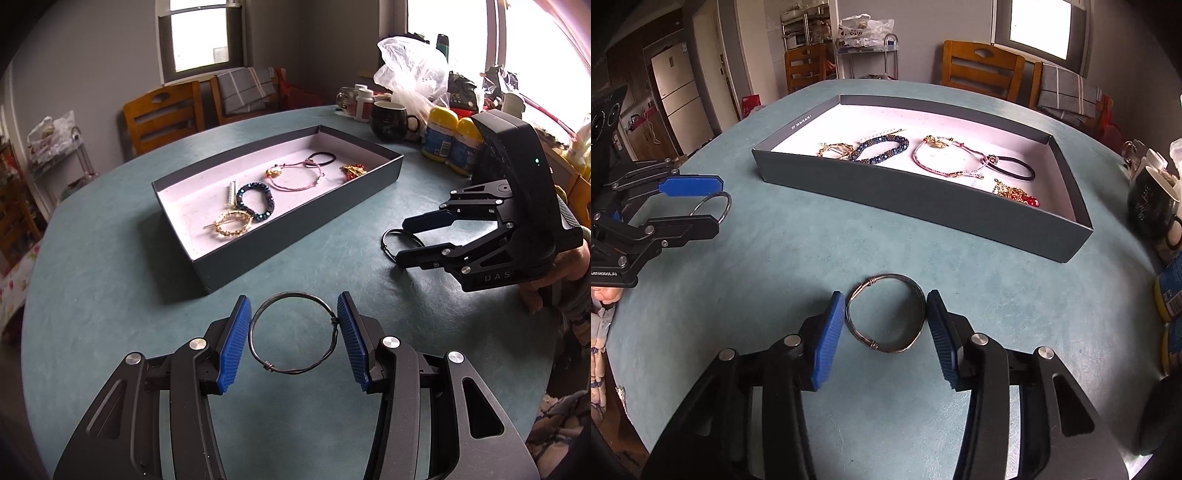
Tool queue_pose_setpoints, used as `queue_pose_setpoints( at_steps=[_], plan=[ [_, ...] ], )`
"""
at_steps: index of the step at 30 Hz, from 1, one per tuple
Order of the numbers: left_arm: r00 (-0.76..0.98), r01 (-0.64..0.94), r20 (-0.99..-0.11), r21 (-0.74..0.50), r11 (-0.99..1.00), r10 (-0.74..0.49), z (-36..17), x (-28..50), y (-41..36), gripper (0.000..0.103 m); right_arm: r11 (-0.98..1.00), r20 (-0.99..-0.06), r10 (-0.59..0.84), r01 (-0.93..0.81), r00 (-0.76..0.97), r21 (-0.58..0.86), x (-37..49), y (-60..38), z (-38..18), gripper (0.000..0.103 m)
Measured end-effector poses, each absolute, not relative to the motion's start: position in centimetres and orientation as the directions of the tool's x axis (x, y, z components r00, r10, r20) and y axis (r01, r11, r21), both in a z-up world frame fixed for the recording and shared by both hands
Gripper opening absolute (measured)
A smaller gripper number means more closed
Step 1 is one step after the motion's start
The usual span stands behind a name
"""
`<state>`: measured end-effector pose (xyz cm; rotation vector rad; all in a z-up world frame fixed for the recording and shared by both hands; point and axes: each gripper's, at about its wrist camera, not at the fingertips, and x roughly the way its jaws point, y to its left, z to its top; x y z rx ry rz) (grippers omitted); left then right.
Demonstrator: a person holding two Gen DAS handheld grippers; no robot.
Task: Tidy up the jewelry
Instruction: 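Carry both bangles into the box and open both grippers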
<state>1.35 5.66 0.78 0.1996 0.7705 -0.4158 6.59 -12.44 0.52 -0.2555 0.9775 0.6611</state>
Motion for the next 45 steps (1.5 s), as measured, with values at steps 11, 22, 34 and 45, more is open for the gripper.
queue_pose_setpoints(
  at_steps=[11, 22, 34, 45],
  plan=[
    [0.666, 0.430, -0.688, 0.037, 0.902, -0.289, 2.4, 2.1, 5.5, 0.051, 0.770, -0.757, 0.465, -0.631, 0.459, 0.090, 7.5, -12.9, 4.9, 0.046],
    [0.691, 0.423, -0.662, 0.042, 0.905, -0.292, 4.3, 4.3, 4.6, 0.051, 0.785, -0.712, 0.492, -0.608, 0.500, 0.116, 10.2, -13.8, 6.6, 0.046],
    [0.727, 0.324, -0.649, 0.037, 0.945, -0.224, 5.2, 10.8, 3.8, 0.051, 0.809, -0.701, 0.495, -0.567, 0.513, 0.156, 16.9, -13.2, 6.1, 0.046],
    [0.693, 0.207, -0.714, 0.070, 0.976, -0.096, 1.4, 16.0, 4.2, 0.051, 0.829, -0.712, 0.494, -0.518, 0.500, 0.211, 21.0, -12.8, 2.3, 0.046]
  ],
)
